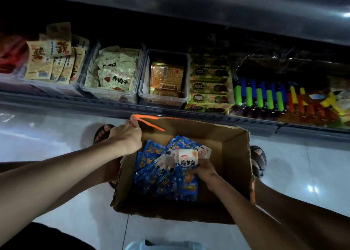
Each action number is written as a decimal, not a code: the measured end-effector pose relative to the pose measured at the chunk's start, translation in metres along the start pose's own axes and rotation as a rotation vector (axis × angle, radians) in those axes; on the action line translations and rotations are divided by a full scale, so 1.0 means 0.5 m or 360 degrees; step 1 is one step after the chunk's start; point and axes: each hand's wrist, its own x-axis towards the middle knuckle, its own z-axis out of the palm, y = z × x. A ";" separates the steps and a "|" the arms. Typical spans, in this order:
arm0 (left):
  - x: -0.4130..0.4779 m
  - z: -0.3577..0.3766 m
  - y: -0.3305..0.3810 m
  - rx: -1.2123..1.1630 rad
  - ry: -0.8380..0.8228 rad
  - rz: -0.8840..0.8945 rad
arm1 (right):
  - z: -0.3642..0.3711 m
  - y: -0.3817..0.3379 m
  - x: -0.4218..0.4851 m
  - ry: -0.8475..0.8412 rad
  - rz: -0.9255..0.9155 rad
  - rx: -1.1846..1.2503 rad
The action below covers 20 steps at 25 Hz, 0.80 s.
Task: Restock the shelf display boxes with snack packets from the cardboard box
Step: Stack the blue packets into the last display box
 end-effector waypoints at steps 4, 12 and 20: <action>-0.032 -0.073 0.064 -0.0350 0.0024 0.0294 | -0.143 -0.164 -0.152 -0.0105 -0.0377 -0.0032; -0.243 -0.334 0.163 -0.2308 -0.0881 0.1060 | -0.319 -0.378 -0.464 -0.0014 -0.1002 0.0418; -0.253 -0.381 0.188 -0.2600 -0.1086 0.1134 | -0.331 -0.410 -0.479 -0.0102 -0.1075 0.0642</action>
